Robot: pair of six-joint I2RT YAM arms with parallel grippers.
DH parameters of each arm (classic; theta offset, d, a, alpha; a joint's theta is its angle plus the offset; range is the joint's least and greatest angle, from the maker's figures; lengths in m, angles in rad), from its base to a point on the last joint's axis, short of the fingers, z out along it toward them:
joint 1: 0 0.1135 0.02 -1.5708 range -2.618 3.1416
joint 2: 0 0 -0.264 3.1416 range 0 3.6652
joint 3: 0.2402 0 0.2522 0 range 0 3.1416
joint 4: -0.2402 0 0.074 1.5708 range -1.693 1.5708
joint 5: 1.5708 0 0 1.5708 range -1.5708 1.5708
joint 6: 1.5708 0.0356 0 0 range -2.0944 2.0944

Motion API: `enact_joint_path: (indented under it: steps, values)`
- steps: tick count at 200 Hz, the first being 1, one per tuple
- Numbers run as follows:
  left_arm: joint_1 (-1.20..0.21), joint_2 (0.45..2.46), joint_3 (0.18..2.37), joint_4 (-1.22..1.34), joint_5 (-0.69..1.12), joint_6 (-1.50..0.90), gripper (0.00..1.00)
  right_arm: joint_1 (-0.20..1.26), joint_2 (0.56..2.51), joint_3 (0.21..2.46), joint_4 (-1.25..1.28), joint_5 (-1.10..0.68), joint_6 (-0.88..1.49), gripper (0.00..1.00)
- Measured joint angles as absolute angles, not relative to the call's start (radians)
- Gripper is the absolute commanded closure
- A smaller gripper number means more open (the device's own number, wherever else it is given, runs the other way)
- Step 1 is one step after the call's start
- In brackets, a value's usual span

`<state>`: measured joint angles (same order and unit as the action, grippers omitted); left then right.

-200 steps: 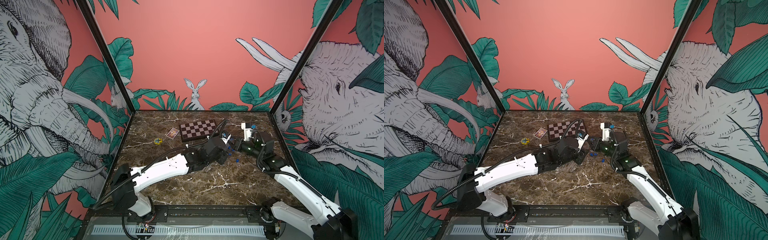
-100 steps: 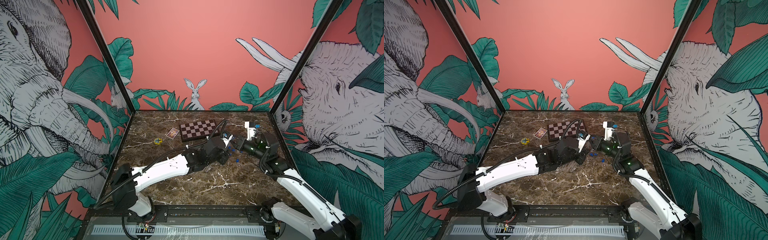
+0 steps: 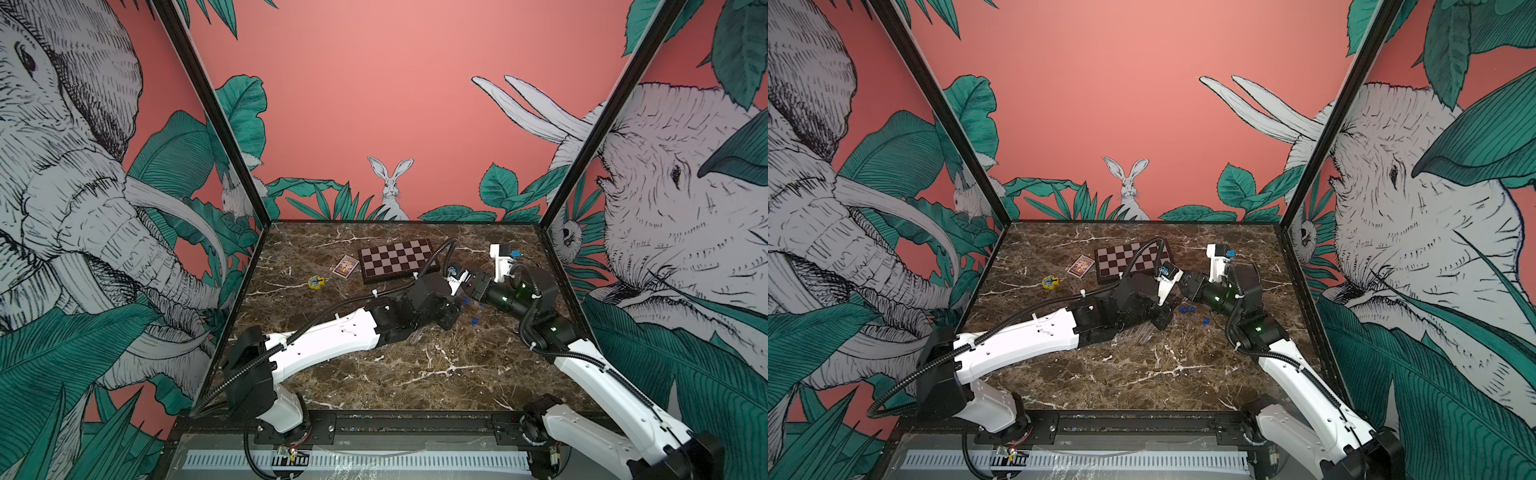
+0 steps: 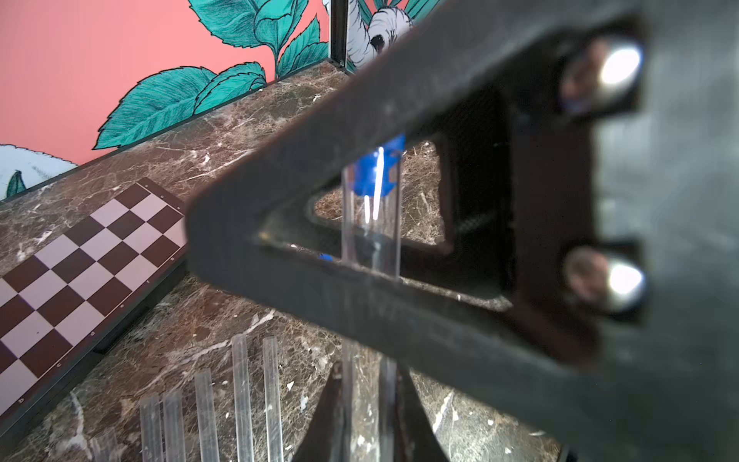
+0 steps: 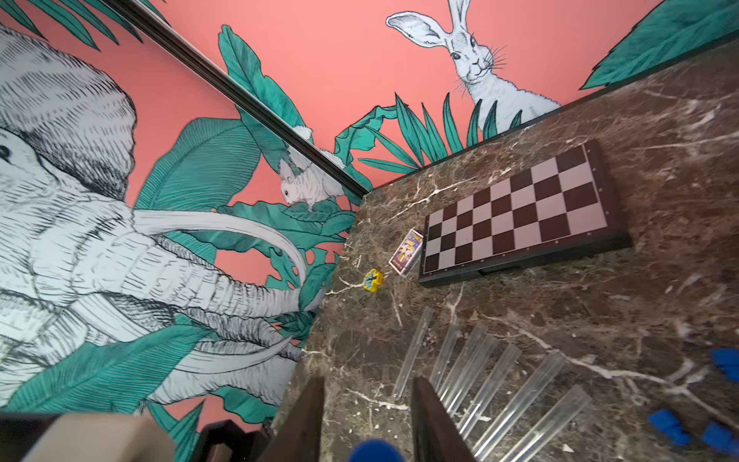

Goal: Remove stoppers from test tubes
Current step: Pick up the test tube at the center of the board, then open the stopper on the test tube.

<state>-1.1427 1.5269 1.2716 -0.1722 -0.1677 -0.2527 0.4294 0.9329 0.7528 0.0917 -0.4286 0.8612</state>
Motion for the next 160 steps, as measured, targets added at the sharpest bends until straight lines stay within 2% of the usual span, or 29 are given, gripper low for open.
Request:
enact_joint_path:
  steps: [28,70,160]
  values:
    - [-1.143,1.527,1.271,-0.172,-0.152,-0.244,1.0,0.429,0.885,0.776,0.018,-0.351,0.824,0.48]
    - [-1.143,1.527,1.245,-0.173,-0.131,-0.242,1.0,0.428,0.894,0.903,-0.09,-0.24,0.793,0.49]
    - [-1.15,1.527,1.222,-0.172,-0.128,-0.238,1.0,0.428,1.038,0.955,-0.174,-0.263,0.838,0.53]
